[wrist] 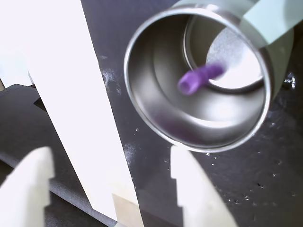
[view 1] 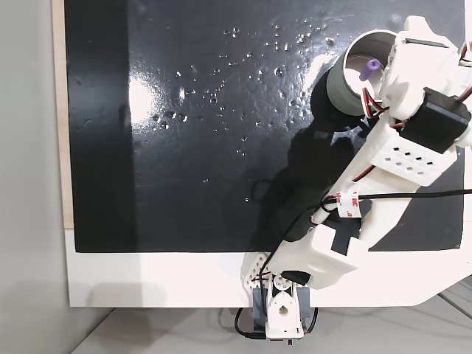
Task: Grasp a pengrip and put it in the cup.
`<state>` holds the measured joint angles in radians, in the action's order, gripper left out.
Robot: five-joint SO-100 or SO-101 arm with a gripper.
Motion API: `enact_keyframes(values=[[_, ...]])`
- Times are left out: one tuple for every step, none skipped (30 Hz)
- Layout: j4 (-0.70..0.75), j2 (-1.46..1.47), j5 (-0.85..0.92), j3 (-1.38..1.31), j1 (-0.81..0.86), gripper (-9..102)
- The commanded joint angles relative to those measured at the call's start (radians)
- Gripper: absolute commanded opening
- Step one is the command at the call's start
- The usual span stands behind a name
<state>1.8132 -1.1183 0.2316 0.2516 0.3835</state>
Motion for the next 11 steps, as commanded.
enact_keyframes(values=[[0.012, -0.034, 0.009, -0.058, 0.009, 33], [0.012, -0.037, 0.009, -0.051, 0.009, 33], [0.012, -0.04, 0.009, -0.041, 0.009, 33], [0.012, -0.043, 0.009, -0.035, 0.009, 33], [0.012, -0.043, 0.009, -0.031, 0.009, 32], [0.012, -0.044, 0.009, -0.029, 0.009, 32], [0.012, -0.044, 0.009, -0.029, 0.009, 32], [0.012, -0.044, 0.009, -0.029, 0.009, 32], [0.012, -0.044, 0.009, -0.029, 0.009, 32], [0.012, -0.044, 0.008, -0.029, 0.009, 31], [0.012, -0.044, 0.008, -0.029, 0.009, 31]])
